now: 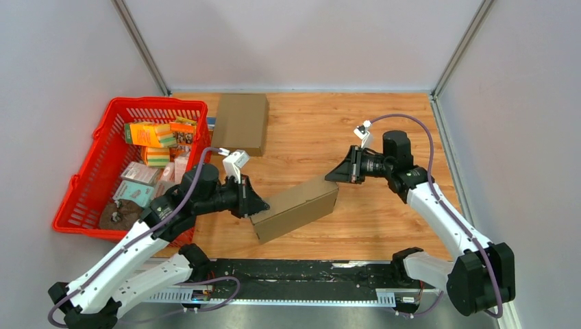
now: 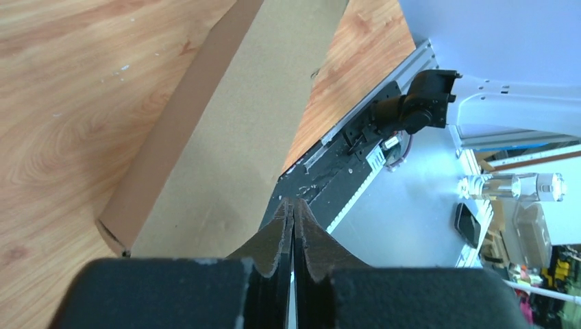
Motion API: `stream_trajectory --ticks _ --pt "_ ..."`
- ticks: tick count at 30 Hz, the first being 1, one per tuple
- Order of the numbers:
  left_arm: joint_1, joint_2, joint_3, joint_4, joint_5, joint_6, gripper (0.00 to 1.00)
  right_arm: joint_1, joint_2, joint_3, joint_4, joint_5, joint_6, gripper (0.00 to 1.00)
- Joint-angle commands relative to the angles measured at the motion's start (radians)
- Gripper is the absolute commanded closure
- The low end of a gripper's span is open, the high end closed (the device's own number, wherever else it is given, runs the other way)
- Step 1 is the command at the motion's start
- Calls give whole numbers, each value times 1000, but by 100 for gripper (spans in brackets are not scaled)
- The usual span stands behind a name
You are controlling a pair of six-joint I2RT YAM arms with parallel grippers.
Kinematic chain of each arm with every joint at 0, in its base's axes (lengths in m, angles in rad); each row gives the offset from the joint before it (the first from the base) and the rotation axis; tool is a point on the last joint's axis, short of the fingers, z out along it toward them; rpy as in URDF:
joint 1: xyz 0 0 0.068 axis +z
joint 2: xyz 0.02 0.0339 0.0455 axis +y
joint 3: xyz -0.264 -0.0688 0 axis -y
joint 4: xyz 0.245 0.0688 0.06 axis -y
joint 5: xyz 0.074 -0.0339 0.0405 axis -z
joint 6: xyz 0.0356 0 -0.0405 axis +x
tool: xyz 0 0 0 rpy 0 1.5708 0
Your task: Fold the paper box
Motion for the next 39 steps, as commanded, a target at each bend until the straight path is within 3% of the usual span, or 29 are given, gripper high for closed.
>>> stream_trajectory --ticks 1,10,13,19,26,31,35,39 --pt "11 -49 16 -107 -60 17 95 0 4 20 8 -35 -1 95" --pt "17 -172 -247 -115 -108 -81 99 -14 9 -126 5 10 -65 95" --pt "18 -182 -216 -219 -180 -55 100 -24 7 -132 -50 33 -102 96" --pt "17 -133 -61 -290 -158 11 96 -30 -42 -55 -176 66 -151 94" --pt "18 -90 22 -297 -160 65 94 -29 -46 -8 -159 14 -124 92" --pt "17 -132 -151 -245 -158 16 96 -30 -63 -78 -144 27 -122 92" --pt "17 -139 -302 -172 -73 -49 98 -32 -106 -182 -145 68 -101 92" --pt "-3 -182 -363 -104 -25 -101 98 -35 -203 -207 -252 219 -96 86"
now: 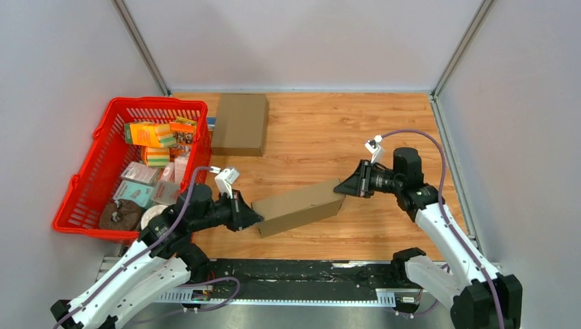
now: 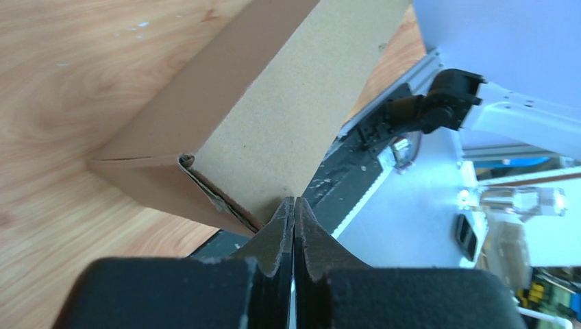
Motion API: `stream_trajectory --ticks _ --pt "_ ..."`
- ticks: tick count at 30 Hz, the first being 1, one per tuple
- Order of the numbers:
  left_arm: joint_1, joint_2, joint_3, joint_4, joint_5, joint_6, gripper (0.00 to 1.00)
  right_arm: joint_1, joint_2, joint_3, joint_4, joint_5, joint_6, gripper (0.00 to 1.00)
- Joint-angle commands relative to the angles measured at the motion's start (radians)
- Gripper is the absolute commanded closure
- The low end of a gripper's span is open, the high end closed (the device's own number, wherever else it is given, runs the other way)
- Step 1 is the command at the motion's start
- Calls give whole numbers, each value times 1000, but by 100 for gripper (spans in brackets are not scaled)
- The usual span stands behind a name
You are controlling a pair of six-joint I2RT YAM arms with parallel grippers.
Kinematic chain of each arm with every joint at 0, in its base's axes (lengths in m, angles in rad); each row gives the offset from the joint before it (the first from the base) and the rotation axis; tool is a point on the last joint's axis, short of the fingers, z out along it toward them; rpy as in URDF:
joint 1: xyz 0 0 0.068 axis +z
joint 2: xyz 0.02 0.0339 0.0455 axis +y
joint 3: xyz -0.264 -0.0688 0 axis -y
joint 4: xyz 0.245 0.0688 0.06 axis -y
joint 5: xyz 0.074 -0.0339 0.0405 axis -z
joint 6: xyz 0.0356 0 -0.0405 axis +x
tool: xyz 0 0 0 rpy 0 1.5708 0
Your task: Fold the paper box
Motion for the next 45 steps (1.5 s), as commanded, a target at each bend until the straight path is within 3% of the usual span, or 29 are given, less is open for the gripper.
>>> stream_trajectory --ticks 1,5,9,11,14,17,18,21,22,25,27,30,33,35,38,43,45 --pt "-27 31 -148 -96 35 -53 98 5 -59 -69 -236 227 -18 84" --pt "-134 112 -174 49 53 -98 98 5 -105 -76 -257 299 1 78" --pt "-223 286 -145 235 63 -124 98 -10 -33 -61 -229 380 -7 77" --pt "-242 422 -78 306 60 -87 98 -33 9 -40 -215 414 -12 77" --pt "-242 582 51 337 63 -18 94 -81 107 0 -165 432 -8 69" --pt "-244 671 197 358 113 19 81 -98 223 104 -227 460 -44 53" --pt "-244 683 232 352 128 28 78 -96 260 124 -257 487 -57 40" --pt "-242 659 319 336 168 60 71 -96 256 115 -298 480 -56 20" --pt "-236 627 332 314 159 92 68 -95 248 103 -283 459 -39 18" --pt "-137 596 369 179 119 175 44 -24 225 19 -147 368 81 11" --pt "18 626 382 104 144 197 40 48 245 -47 29 336 181 11" --pt "142 710 438 15 141 283 43 124 302 -110 340 351 430 18" --pt "147 739 483 -72 -11 366 51 212 386 -87 448 424 551 27" --pt "146 711 414 -44 -142 349 53 223 430 -76 469 466 597 31" --pt "146 639 307 7 -232 306 53 185 489 -58 489 549 611 45" --pt "149 470 205 58 -270 267 46 64 654 109 453 560 477 47" --pt "147 450 213 38 -275 286 44 -2 786 296 428 506 347 46"
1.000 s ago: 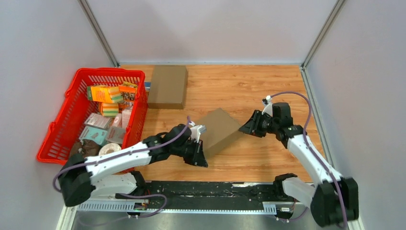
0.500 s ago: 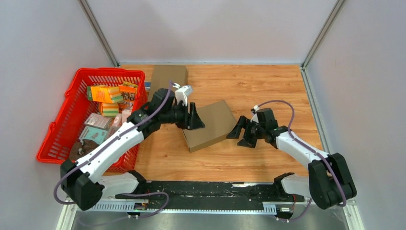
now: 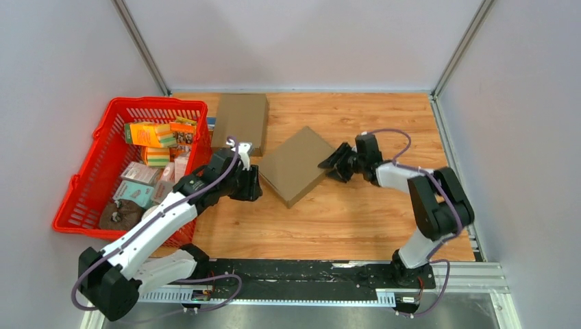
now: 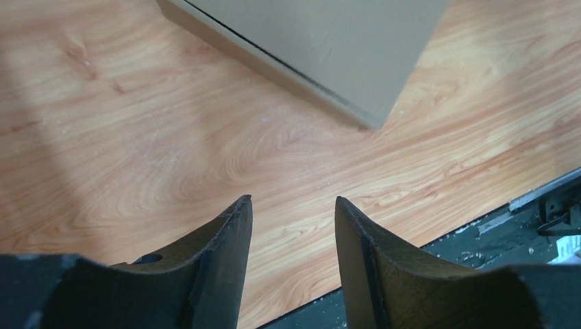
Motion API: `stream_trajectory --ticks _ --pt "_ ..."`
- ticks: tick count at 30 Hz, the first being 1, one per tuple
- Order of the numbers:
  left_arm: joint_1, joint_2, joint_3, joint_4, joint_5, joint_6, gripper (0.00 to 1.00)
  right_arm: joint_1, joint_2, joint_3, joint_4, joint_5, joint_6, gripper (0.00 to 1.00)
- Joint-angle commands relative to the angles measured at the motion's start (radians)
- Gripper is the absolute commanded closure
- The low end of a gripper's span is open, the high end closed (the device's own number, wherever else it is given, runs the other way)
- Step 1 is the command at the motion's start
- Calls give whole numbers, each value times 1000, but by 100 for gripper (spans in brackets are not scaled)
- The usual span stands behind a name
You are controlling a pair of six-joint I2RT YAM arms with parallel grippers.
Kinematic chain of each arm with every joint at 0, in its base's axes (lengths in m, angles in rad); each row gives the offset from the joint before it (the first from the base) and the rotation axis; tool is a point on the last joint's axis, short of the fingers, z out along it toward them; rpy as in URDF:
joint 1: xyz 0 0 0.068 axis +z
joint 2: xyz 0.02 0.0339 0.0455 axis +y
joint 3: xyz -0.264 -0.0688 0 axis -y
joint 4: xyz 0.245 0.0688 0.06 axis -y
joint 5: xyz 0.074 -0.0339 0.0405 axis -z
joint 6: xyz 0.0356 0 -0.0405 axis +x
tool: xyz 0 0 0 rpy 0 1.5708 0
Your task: Fold the paper box
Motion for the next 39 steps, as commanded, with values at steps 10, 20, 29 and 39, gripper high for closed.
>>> stream_trajectory --ticks 10,20,29,39 --pt "89 134 105 96 40 43 35 -113 355 694 -395 -97 -524 14" --pt "192 497 147 344 327 -65 48 -45 324 440 -51 -123 -332 28" --pt "133 705 235 498 384 -169 55 -67 499 682 -168 -105 -418 35" --pt "129 880 499 461 384 -207 54 -108 721 1041 -283 -163 -515 32"
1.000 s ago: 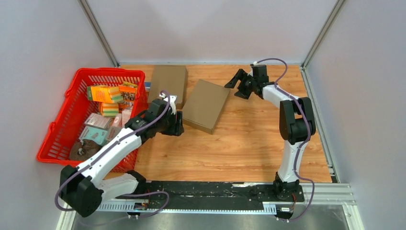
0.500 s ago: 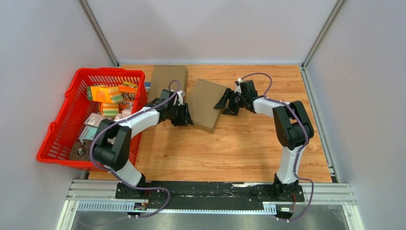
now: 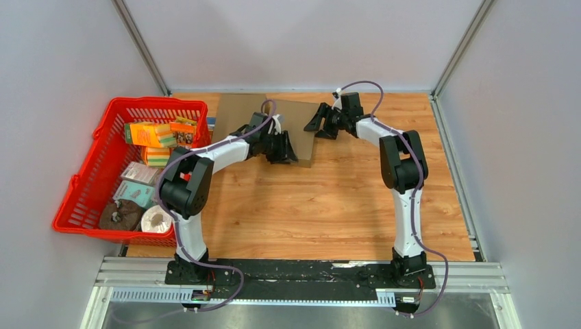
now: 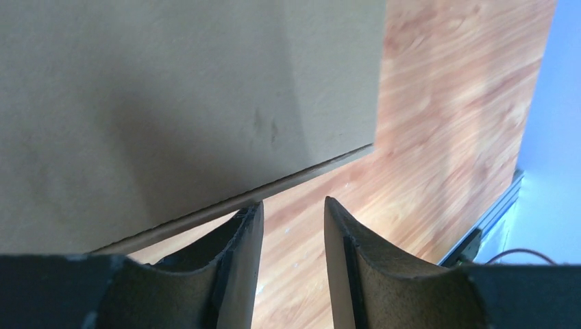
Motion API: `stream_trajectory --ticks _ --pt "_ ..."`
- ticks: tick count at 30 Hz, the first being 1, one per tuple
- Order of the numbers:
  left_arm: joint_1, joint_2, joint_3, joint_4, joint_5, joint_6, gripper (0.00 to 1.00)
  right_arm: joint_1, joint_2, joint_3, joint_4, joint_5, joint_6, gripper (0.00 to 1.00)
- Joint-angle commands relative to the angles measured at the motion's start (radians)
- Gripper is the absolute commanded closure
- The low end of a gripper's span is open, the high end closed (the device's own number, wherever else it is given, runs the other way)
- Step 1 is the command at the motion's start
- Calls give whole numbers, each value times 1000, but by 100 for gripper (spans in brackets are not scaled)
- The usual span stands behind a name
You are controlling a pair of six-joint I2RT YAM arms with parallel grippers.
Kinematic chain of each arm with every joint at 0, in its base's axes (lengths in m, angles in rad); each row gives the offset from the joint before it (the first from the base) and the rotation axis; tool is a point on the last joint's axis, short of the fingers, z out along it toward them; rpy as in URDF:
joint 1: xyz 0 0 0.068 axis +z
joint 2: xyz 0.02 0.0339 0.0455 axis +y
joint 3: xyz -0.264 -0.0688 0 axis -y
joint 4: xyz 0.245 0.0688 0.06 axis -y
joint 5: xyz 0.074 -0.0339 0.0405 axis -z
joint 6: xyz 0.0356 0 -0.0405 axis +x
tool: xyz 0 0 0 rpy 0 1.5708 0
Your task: Fold the paper box
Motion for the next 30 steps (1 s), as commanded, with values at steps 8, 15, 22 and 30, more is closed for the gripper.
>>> stream_trajectory --ticks 8,15,22,30 --pt "4 141 234 -17 3 -27 52 -28 218 442 -192 -54 -143 27" --pt "-10 -27 187 -31 79 -19 42 -49 131 567 -446 218 -235 10" --pt "-37 -513 57 -229 18 142 36 -6 -322 184 -712 558 -311 1" --pt "-36 -992 339 -750 -273 406 30 137 -1086 -195 -804 685 -324 0"
